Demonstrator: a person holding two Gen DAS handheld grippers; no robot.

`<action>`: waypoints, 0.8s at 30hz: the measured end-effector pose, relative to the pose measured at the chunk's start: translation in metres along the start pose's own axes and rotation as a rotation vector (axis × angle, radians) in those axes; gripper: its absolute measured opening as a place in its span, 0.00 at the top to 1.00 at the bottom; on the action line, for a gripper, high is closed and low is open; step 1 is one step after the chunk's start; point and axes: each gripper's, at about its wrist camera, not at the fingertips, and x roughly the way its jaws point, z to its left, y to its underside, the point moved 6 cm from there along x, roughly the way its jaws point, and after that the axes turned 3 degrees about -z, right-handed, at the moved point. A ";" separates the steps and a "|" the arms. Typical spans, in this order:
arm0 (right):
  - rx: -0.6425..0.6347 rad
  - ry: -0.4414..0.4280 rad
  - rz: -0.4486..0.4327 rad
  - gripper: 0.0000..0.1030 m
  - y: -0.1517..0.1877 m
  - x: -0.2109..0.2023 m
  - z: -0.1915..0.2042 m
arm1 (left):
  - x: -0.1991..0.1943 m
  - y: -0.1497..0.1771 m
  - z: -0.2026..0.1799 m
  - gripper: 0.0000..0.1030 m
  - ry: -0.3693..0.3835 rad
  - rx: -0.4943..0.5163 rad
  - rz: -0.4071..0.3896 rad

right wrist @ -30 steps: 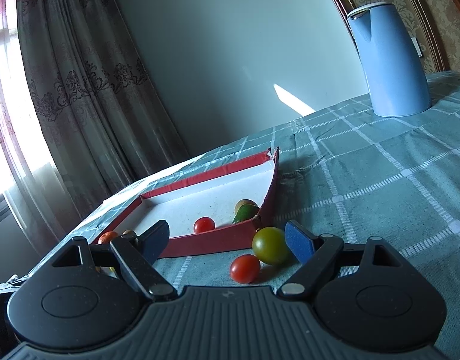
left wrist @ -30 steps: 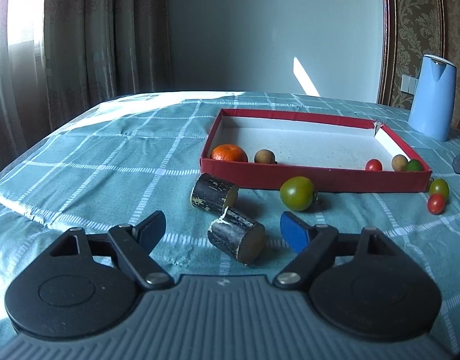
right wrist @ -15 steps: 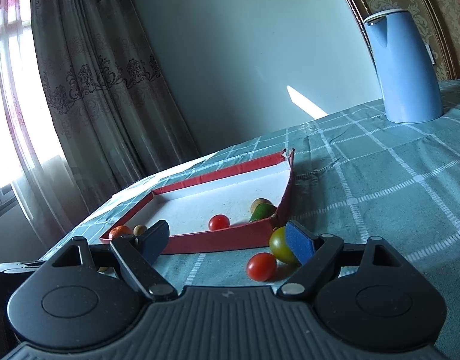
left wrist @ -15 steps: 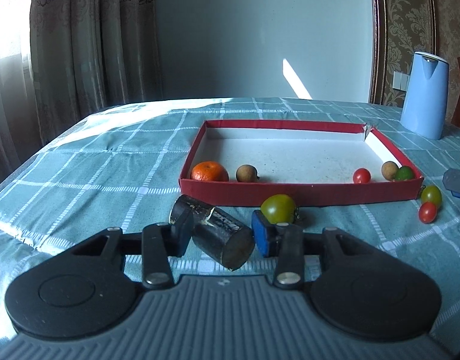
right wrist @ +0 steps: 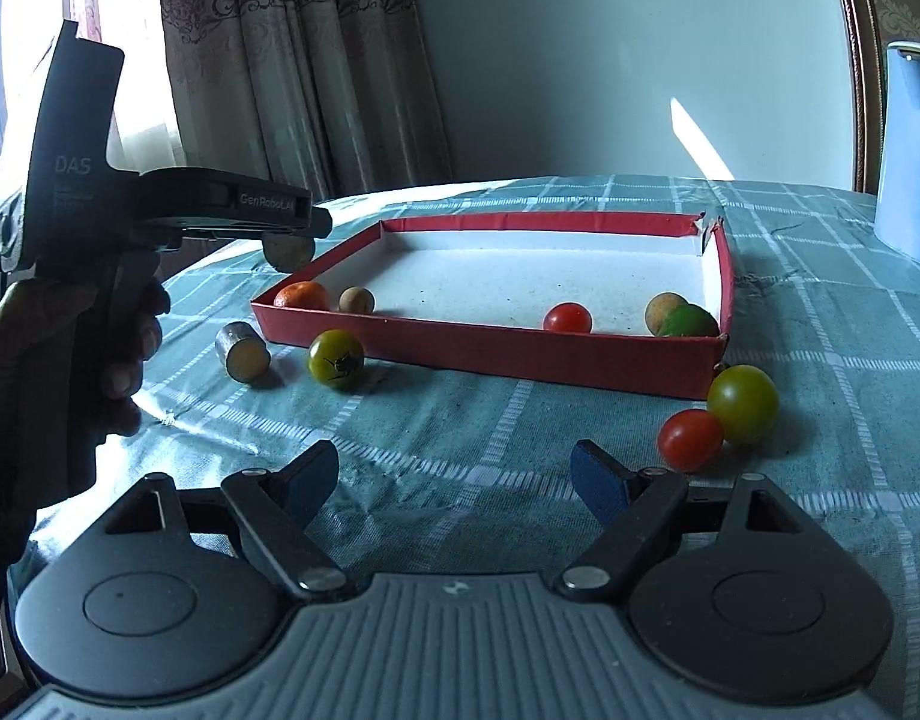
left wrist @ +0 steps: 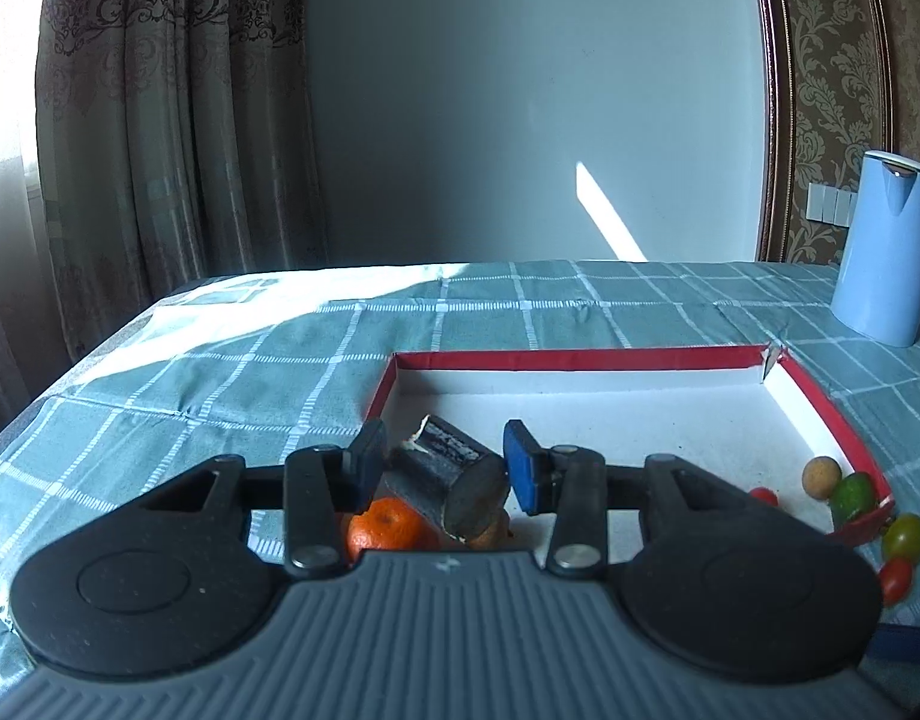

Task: Organize fruits
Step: 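Carry the log into the red tray and open the left gripper, then withdraw the left gripper from the tray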

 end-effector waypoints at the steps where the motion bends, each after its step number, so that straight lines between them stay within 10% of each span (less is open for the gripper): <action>1: 0.033 -0.012 0.004 0.18 0.000 0.001 -0.004 | 0.007 -0.001 0.000 0.62 -0.005 -0.007 0.005; 11: 0.101 -0.051 0.004 0.18 -0.002 0.002 -0.011 | 0.045 0.011 0.011 0.62 -0.029 -0.042 0.079; 16: 0.111 -0.055 -0.001 0.18 -0.002 0.001 -0.013 | 0.043 0.011 0.014 0.36 -0.061 -0.033 0.060; 24: 0.129 -0.054 -0.010 0.18 -0.003 -0.001 -0.015 | 0.002 0.013 0.023 0.35 -0.034 -0.055 0.010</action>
